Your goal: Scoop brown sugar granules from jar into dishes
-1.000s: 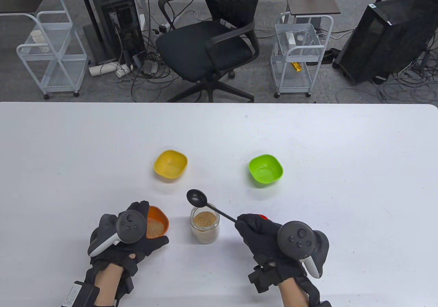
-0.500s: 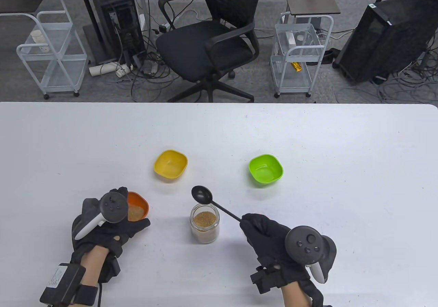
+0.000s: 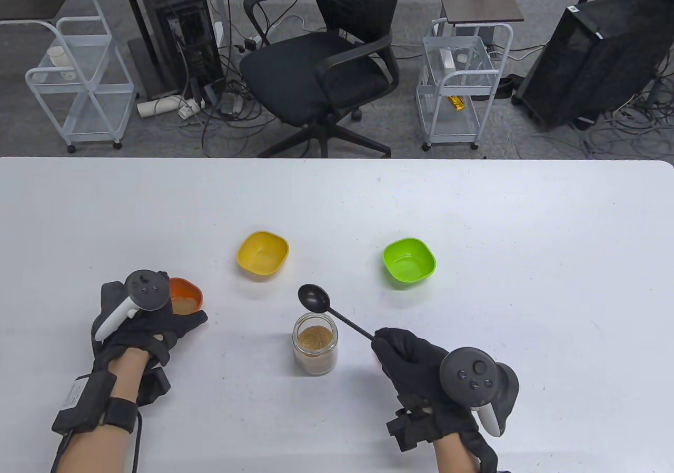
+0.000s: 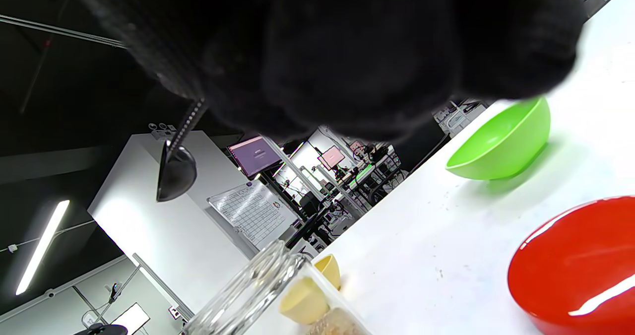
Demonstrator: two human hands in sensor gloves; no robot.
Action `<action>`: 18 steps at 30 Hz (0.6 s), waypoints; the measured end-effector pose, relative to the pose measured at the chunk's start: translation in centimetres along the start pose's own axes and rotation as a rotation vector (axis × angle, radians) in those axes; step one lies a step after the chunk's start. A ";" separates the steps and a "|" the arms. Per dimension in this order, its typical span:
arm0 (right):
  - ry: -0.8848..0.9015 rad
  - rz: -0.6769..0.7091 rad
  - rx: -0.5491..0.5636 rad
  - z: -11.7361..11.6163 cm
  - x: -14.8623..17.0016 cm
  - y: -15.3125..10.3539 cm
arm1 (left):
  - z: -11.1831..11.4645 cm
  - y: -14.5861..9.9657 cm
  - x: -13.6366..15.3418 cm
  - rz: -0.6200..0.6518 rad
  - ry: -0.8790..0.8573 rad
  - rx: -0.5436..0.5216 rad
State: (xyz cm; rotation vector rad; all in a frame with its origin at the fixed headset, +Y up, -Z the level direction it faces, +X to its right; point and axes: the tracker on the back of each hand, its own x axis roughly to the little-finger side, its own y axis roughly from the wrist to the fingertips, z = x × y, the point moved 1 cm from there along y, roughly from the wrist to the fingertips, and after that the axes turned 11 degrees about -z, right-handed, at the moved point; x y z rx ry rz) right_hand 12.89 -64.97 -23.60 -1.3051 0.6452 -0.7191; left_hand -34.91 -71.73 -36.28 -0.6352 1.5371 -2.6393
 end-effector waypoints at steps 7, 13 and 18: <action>0.000 -0.005 0.001 0.1 0.1 0.0 | 0.5 0.7 -0.3 -0.007 0.013 0.030; 0.005 -0.002 0.003 0.2 0.1 0.1 | -1.3 -0.4 -2.4 0.021 0.096 0.000; 0.012 -0.003 0.008 0.3 0.1 0.0 | -2.9 -1.4 -6.9 0.088 0.106 -0.035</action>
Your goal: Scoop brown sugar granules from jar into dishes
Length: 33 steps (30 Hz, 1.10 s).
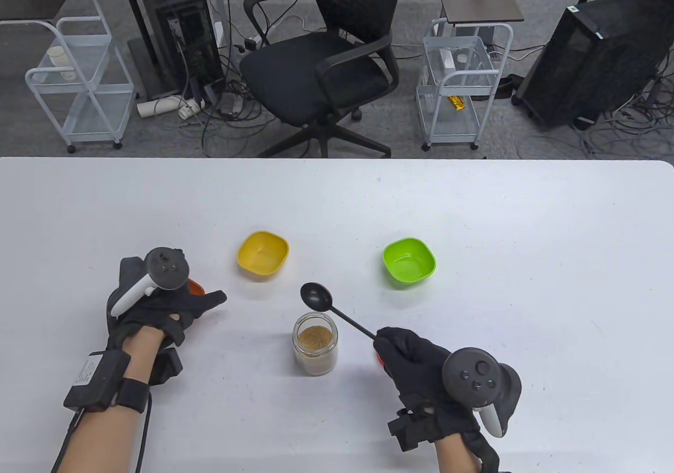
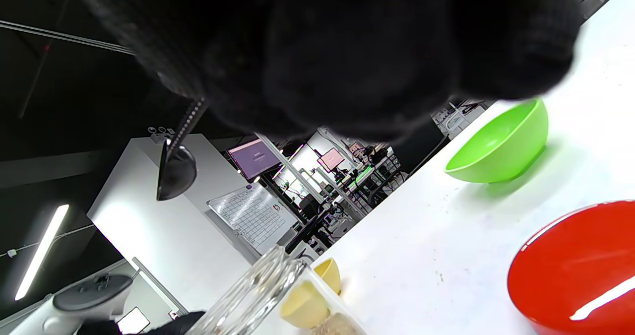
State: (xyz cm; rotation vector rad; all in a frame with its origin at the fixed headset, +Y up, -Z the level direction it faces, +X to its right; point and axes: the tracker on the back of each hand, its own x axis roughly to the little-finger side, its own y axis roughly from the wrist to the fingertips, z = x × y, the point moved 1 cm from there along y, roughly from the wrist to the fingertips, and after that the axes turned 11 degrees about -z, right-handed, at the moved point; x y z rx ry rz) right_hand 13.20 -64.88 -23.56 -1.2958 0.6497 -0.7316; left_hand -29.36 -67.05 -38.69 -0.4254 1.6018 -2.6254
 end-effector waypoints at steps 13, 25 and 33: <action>0.036 -0.017 0.004 0.5 0.6 0.1 | 0.2 4.0 -9.5 -0.031 0.112 -0.011; 0.047 -0.015 -0.007 0.5 0.6 0.1 | 2.5 7.7 -11.3 -0.095 0.169 0.069; 0.049 -0.016 -0.004 0.5 0.6 0.1 | 2.6 8.0 -11.2 -0.088 0.169 0.051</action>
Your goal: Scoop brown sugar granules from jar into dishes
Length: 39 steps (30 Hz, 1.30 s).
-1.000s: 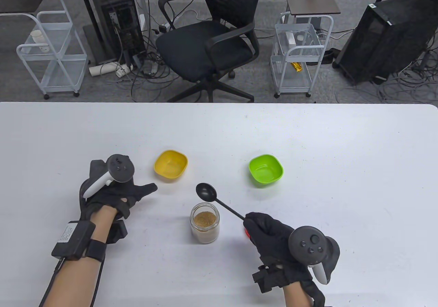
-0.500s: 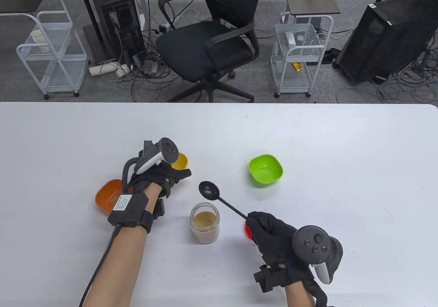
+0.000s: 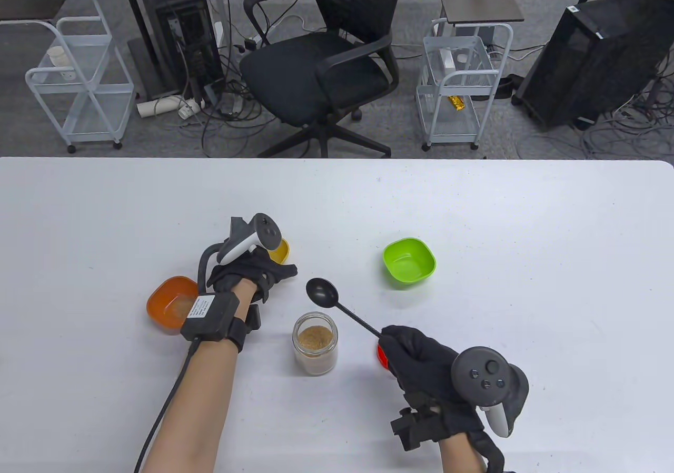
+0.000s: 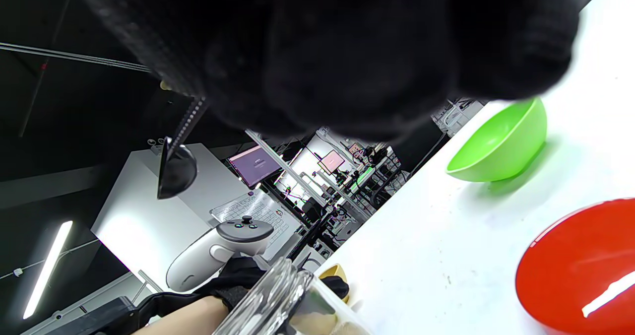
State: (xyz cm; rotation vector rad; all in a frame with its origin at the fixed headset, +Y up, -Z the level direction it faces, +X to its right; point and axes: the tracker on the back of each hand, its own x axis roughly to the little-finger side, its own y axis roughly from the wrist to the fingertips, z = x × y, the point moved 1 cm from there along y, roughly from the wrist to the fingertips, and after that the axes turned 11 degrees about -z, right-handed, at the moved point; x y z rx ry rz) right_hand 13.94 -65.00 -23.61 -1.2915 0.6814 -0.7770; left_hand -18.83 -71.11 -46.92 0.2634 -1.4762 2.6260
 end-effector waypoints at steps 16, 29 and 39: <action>-0.010 -0.004 -0.011 -0.2 0.1 0.1 | -0.5 -1.9 -0.6 0.105 -0.046 -0.071; -0.016 -0.002 -0.022 -0.6 0.1 0.1 | -2.0 -7.8 1.1 0.249 -0.089 -0.122; -0.039 0.000 -0.051 -1.2 0.1 0.1 | -1.2 -13.1 4.1 0.316 -0.113 -0.174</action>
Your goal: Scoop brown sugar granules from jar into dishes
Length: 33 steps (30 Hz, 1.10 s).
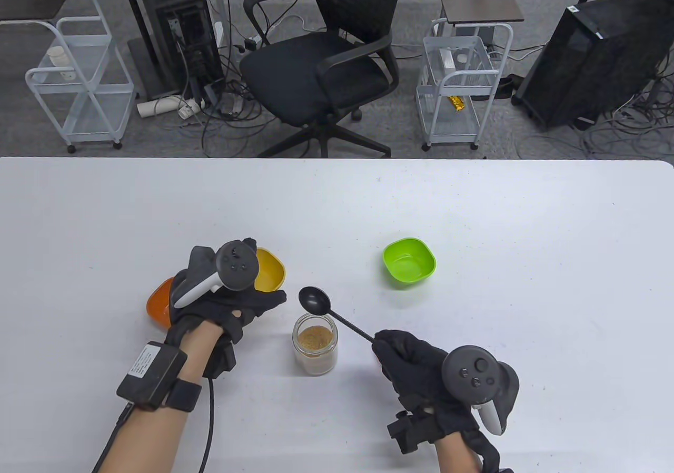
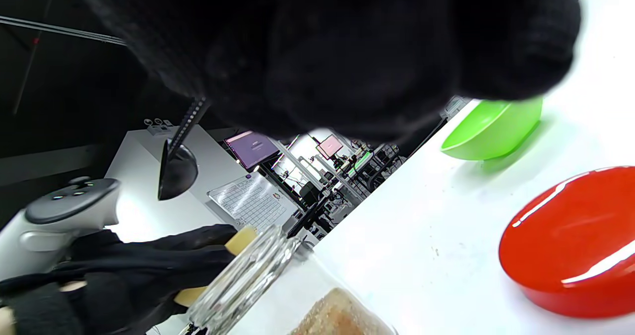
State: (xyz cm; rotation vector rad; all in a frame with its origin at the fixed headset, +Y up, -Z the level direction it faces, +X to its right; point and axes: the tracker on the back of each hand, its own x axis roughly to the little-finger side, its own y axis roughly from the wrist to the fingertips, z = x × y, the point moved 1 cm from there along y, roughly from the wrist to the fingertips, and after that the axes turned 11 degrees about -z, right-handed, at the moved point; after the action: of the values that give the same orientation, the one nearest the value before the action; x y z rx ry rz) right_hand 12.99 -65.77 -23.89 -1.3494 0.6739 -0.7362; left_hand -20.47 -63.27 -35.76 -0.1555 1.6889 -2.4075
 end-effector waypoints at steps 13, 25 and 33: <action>-0.035 0.023 -0.006 -0.4 -0.3 -0.2 | 3.0 -5.8 1.1 0.022 0.001 -0.058; -0.048 0.031 -0.011 -0.7 -0.5 -0.2 | 5.7 -5.7 1.7 0.012 -0.032 -0.033; -0.063 0.028 -0.009 -1.0 -0.4 -0.2 | 6.4 -5.9 1.6 0.013 -0.019 -0.040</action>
State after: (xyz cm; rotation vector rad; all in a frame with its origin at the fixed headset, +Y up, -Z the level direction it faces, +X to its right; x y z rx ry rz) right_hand 11.98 -66.04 -23.80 -1.3638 0.6450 -0.6663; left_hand -21.32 -67.53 -28.03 -0.1723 1.7247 -2.3561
